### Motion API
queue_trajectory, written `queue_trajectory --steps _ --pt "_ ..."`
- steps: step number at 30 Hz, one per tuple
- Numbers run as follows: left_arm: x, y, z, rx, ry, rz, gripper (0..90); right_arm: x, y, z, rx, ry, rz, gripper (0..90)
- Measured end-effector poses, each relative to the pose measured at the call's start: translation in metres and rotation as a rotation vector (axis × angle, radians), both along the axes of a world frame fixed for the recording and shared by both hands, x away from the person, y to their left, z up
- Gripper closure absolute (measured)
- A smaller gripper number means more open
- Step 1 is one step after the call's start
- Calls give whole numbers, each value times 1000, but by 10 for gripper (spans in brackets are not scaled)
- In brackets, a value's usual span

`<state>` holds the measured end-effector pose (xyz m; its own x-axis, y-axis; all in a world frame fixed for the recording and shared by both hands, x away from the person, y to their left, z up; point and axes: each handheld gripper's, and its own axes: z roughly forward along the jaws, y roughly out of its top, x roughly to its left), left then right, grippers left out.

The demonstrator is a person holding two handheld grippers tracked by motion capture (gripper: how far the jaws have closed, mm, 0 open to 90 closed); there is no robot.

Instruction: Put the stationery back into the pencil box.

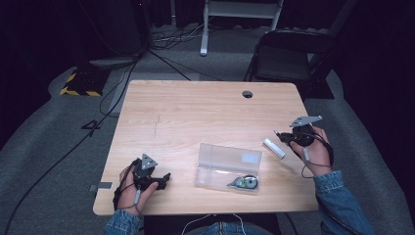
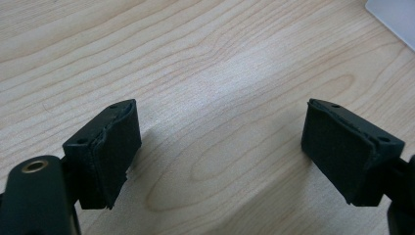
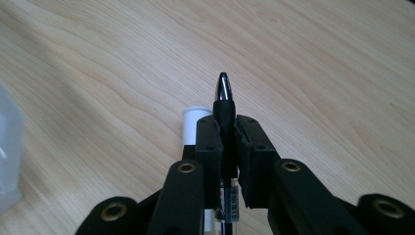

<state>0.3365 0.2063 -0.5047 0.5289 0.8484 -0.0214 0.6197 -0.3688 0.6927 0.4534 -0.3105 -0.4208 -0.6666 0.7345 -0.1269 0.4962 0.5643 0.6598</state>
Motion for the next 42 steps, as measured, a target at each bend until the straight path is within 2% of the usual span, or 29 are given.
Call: queue_trajectory --steps 7,22,37,42 --pt "0 0 0 0 0 0 152 -13 20 19 48 -50 69 810" --pt "0 0 0 -6 -1 2 151 -32 52 37 106 -77 187 809" --pt "2 -1 0 -1 -3 -1 149 -43 90 37 160 -61 304 809" --pt "2 -1 0 -2 -2 0 149 -46 99 35 159 -58 333 809"
